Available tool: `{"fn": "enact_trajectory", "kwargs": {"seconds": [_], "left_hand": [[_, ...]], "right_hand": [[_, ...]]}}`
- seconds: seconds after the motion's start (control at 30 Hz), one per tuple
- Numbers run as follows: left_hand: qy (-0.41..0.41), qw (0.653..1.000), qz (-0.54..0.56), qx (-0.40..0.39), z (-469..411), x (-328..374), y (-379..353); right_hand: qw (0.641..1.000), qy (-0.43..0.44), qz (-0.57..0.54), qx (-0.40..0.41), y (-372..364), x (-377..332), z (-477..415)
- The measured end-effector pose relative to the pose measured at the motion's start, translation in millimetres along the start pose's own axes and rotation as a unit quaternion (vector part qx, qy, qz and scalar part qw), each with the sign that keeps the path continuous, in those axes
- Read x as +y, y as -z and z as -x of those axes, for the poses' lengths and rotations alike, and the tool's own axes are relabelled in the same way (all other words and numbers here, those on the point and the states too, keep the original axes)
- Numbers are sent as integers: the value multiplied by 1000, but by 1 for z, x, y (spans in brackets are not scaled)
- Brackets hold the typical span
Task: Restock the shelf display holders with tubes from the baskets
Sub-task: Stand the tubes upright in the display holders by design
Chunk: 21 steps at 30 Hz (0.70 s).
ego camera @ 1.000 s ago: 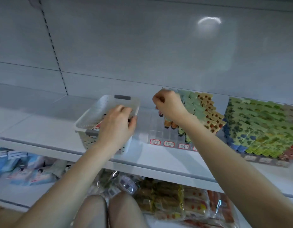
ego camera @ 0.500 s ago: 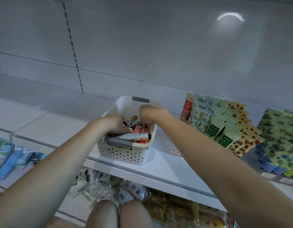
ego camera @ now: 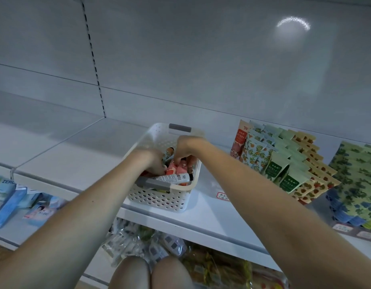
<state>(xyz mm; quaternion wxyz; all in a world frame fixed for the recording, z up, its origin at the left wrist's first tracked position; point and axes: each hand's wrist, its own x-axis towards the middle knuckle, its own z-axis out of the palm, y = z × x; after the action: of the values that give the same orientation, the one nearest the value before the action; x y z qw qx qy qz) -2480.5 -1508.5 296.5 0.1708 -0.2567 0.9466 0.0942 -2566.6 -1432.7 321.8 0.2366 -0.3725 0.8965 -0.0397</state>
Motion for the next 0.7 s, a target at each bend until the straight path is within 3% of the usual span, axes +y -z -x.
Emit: {"fn": "enact_trajectory", "kwargs": {"seconds": [0.17,0.27,0.4,0.53,0.6,0.7], "left_hand": [[17,970,222,102,10,-7,8],[16,904,368,218,28,-7,18],[-19,770,567,292,50,-3,22],[-47,668,681,298,68,13,21],[-68,628,716,296,74,21,21],[-89,605,723,321,81,34,20]], "right_hand": [[977,49,-184,98,11,13,5],[946,63,-260,183,27,24,15],[850,88,-456,249,35,42,37],[724,133,-644,208,23,55,76],[672,139,-703,186,13,61,92],[641,139,-736,168,-1,69,111]]}}
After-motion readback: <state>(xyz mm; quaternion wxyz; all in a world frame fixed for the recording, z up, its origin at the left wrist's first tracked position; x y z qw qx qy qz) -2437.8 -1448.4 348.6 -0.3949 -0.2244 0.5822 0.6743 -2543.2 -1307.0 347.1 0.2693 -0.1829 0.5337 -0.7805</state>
